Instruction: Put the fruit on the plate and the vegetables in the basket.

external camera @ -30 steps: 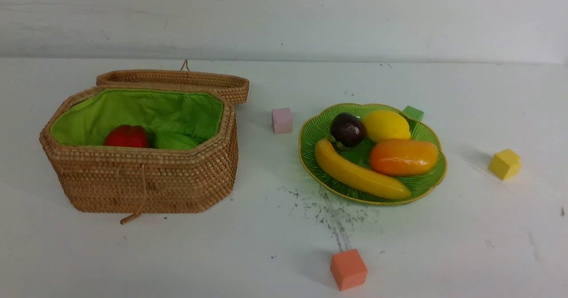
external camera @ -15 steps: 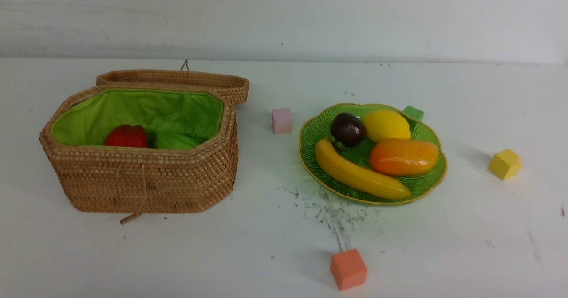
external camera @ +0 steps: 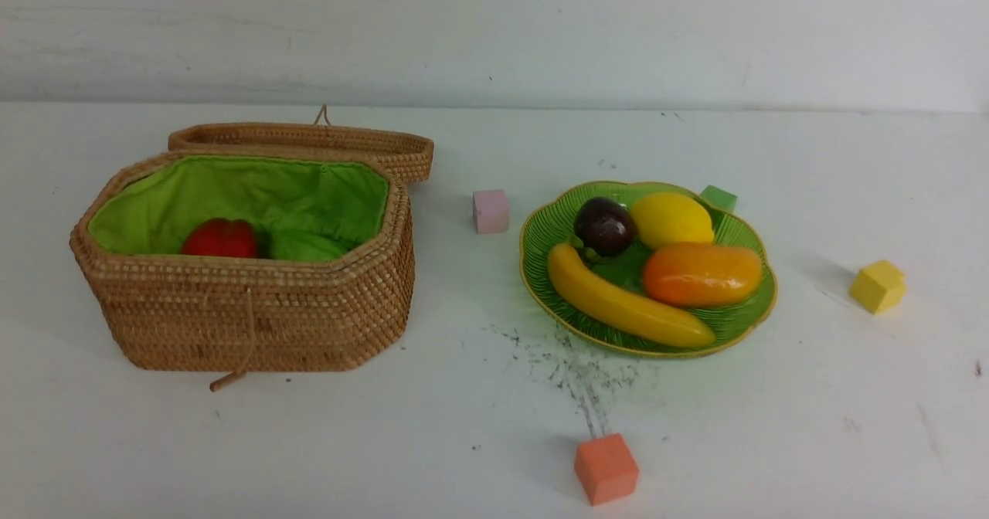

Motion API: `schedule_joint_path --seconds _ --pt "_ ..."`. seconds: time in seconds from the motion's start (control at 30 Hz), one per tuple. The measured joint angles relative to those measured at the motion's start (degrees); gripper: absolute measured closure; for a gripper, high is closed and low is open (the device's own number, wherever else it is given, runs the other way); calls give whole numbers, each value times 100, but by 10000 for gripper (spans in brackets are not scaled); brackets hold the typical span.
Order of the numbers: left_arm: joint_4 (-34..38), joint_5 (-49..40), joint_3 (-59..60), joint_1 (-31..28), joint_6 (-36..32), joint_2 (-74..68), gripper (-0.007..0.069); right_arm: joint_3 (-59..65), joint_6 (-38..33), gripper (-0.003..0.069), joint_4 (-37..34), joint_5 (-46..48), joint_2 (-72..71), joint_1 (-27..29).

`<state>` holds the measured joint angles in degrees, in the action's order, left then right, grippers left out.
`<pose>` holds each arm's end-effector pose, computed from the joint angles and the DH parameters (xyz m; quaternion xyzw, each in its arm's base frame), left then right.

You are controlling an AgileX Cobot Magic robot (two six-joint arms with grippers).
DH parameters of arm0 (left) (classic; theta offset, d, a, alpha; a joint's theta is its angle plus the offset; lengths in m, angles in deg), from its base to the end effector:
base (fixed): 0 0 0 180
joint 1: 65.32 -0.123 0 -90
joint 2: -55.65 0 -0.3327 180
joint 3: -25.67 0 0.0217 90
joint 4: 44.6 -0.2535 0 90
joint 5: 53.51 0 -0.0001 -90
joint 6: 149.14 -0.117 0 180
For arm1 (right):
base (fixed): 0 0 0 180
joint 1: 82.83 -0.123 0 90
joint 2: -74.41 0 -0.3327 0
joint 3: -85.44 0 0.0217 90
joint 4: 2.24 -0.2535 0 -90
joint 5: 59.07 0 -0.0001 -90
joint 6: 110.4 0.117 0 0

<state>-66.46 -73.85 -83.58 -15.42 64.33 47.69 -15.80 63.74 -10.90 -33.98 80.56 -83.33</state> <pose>0.0308 -0.0130 0.2244 0.1982 0.7260 -0.3002 0.5861 0.0296 0.0077 0.1632 -0.0077 0.8176 0.0386 0.5744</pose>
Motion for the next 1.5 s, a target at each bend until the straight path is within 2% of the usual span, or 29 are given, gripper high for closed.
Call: schedule_joint_path --seconds 1.1,1.23,1.27,1.3,1.37,1.5 --pt "-6 -84 23 0 0 0 610 43 0 655 -100 -192 -12 31" --pt "387 -49 85 -584 -227 0 609 43 0 654 -100 -192 -12 31" --pt "635 -33 93 -1055 -365 0 610 43 0 650 -100 -192 -12 31" --pt "720 -6 101 -1203 -420 0 611 43 0 649 -100 -192 -12 31" --pt "1264 312 218 -2236 -910 0 636 43 0 645 -100 -192 -12 31" --pt "2043 1073 661 -3559 -1670 114 638 43 0 641 -100 -192 -12 36"
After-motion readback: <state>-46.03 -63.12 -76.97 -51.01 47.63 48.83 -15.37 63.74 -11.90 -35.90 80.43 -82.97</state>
